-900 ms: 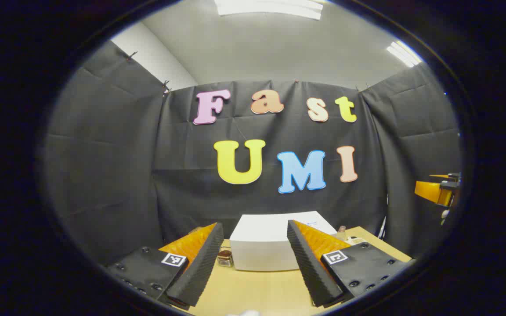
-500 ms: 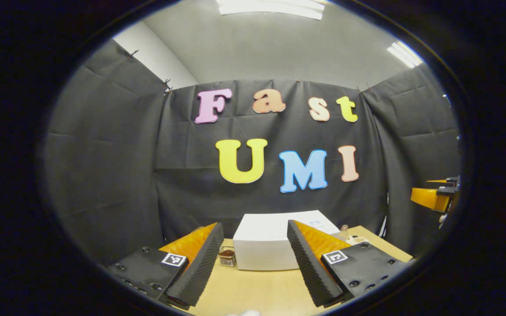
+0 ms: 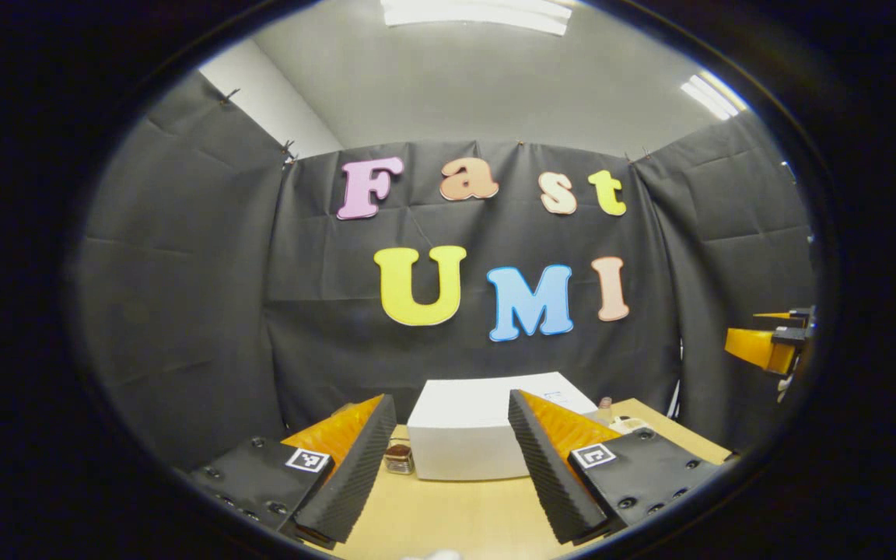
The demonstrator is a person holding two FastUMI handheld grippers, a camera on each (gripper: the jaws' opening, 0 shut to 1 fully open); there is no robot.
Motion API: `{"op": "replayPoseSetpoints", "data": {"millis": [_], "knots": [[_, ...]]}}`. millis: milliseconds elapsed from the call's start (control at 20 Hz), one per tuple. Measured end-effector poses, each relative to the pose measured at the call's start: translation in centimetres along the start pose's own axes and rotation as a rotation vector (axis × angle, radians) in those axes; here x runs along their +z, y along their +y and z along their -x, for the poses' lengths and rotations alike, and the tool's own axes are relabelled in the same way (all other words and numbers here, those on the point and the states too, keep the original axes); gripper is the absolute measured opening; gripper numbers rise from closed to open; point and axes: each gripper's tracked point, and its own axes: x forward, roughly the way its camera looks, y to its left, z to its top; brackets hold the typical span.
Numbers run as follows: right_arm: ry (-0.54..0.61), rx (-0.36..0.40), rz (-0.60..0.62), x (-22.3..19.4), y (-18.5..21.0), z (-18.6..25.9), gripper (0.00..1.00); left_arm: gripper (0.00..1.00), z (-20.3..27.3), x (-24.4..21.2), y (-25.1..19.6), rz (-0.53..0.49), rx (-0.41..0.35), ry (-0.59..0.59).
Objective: Open the microwave oven with the left hand, put the food in, and close the microwave oven.
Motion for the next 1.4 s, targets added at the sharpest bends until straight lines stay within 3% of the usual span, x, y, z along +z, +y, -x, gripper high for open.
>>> {"op": "replayPoseSetpoints", "data": {"millis": [350,500,850,950,1050,1400], "knots": [[0.011,-0.003,-0.005,-0.1,-0.4,-0.3,0.98,0.98,-1.0,-0.9,-0.5,-0.023,0.001,-0.005],[0.011,-0.016,-0.004,0.2,-1.5,-0.3,0.99,0.99,-2.3,-3.2,-2.2,-0.02,-0.011,0.016],[0.009,-0.097,0.023,1.8,-6.1,0.2,0.99,1.0,-6.3,-12.3,-11.9,-0.019,-0.132,0.073],[0.01,-0.12,0.055,2.0,-7.4,0.4,0.99,0.94,-7.2,-15.1,-15.2,-0.003,-0.177,0.103],[0.01,-0.146,0.086,2.2,-8.7,0.4,0.99,1.0,-8.4,-17.3,-18.1,0.009,-0.209,0.108],[0.047,-0.206,0.132,2.0,-11.4,-0.5,0.99,0.99,-15.0,-23.9,-22.1,0.024,-0.191,0.138]]}}
